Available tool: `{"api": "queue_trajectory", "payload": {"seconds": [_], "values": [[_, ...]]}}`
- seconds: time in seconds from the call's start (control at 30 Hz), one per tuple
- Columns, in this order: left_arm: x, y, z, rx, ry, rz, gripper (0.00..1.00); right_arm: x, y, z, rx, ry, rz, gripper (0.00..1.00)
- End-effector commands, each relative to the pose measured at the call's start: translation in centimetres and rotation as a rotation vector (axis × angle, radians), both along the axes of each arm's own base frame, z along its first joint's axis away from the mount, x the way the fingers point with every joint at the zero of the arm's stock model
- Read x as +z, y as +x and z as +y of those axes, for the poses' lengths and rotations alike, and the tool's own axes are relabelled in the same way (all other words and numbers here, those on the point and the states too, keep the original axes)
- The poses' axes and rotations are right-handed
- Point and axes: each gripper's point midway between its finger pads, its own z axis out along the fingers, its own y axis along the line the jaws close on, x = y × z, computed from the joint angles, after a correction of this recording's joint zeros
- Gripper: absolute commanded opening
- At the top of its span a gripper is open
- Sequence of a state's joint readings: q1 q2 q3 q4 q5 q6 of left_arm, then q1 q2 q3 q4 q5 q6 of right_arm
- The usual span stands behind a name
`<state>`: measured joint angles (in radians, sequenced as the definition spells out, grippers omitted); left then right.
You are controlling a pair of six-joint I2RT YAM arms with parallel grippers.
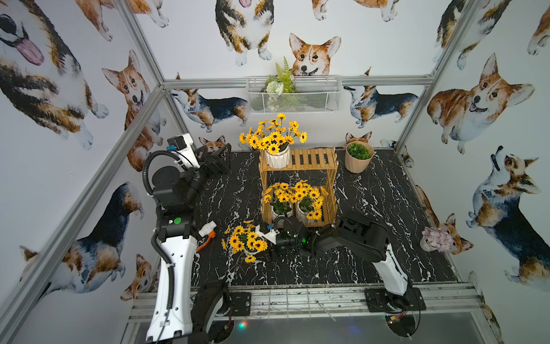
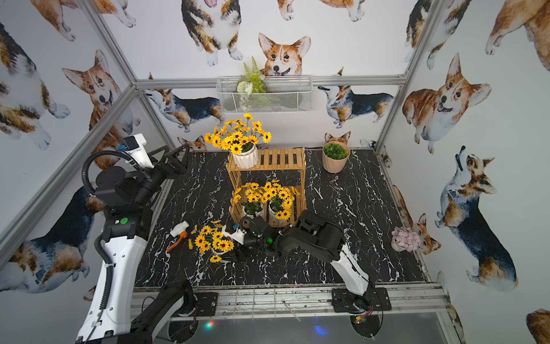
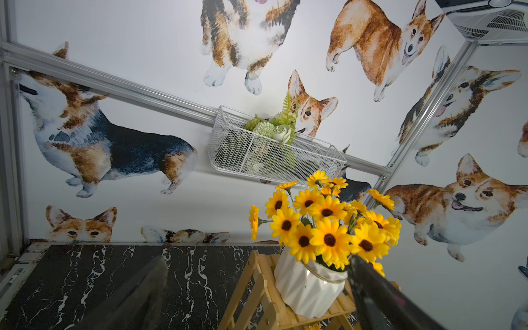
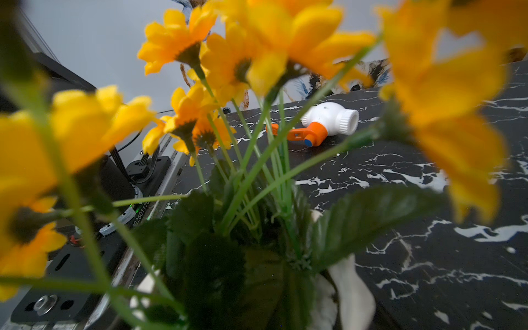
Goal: Take the sunflower pots off the shelves
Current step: Place the sunflower pot at the center of the board.
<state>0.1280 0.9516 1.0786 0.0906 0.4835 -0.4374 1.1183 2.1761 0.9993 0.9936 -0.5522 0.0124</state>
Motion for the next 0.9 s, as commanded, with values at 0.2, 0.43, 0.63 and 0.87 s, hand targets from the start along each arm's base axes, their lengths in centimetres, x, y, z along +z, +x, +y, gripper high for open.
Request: {"api": "queue_trajectory", "payload": {"seconds": [0.2,0.43,0.63,0.87], "values": [[0.33,-0.13,-0.02,0.001,0.006,-0.02,1.0,-0.87,-0.63,-0.37,0.032,-0.053,0.009,0.71],[0.24,-0.11,-0.03,0.0,0.004,-0.018,1.0,-1.08,-0.7,-0.49,0.033,-0.074,0.007,0.82],[0.34,-0.12,-0.06,-0.002,0.002,-0.02,1.0,-1.44,-0.6,-0.57,0.03,-0.095,0.01,0.88],[0.29,-0.08,-0.05,-0.002,-0.001,-0.019,1.0,-1.71,-0.6,-0.62,0.028,-0.119,0.007,0.95]]}}
